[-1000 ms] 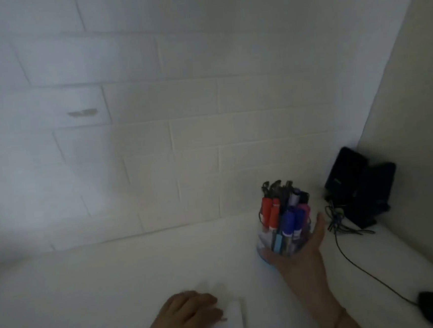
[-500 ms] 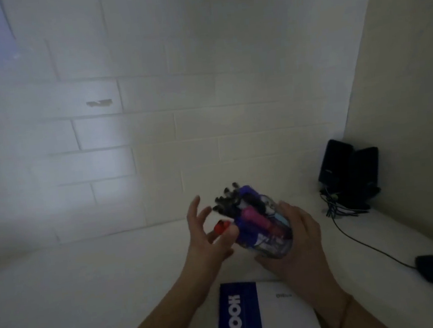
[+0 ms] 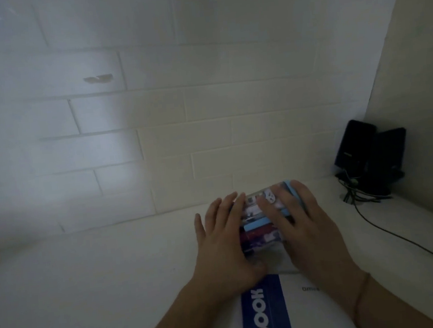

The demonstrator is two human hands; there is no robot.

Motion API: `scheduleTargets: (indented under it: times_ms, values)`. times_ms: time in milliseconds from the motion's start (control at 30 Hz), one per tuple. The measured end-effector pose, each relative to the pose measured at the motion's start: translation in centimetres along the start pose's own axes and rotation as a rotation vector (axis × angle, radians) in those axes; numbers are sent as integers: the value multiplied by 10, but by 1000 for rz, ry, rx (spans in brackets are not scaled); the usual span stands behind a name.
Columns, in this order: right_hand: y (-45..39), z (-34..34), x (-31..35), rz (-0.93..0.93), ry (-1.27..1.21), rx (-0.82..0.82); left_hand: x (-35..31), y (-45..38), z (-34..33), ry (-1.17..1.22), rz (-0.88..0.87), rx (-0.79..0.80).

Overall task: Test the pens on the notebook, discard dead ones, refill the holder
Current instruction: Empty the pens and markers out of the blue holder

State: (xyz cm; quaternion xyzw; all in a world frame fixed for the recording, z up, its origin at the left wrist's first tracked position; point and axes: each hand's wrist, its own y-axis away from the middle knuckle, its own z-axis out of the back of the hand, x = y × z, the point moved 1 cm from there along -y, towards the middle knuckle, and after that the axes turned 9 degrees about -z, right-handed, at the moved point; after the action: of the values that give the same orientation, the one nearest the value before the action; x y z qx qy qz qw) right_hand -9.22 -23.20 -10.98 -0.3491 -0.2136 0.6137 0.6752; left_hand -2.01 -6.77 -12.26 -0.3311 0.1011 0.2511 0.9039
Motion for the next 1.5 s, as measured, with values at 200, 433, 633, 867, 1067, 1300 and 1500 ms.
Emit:
scheduleTargets:
  times_ms: [200, 433, 633, 867, 1067, 1300, 1500]
  values:
    - [-49, 7, 22, 215, 92, 15, 28, -2, 14, -160, 293, -114]
    - [-103, -6, 59, 456, 168, 19, 55, 11, 30, -100, 486, -221]
    - [-106, 0, 54, 376, 174, 10, 60, 13, 32, -231, 489, -176]
    - [-102, 6, 44, 361, 181, 2, 51, 8, 28, -195, 361, -200]
    - [-99, 10, 48, 341, 89, 69, 55, 5, 19, -289, 277, -285]
    - [-81, -1, 27, 216, 26, 114, 50, 0, 10, -341, 224, -204]
    - [-95, 4, 23, 323, 160, 130, 45, 1, 14, -236, 249, -250]
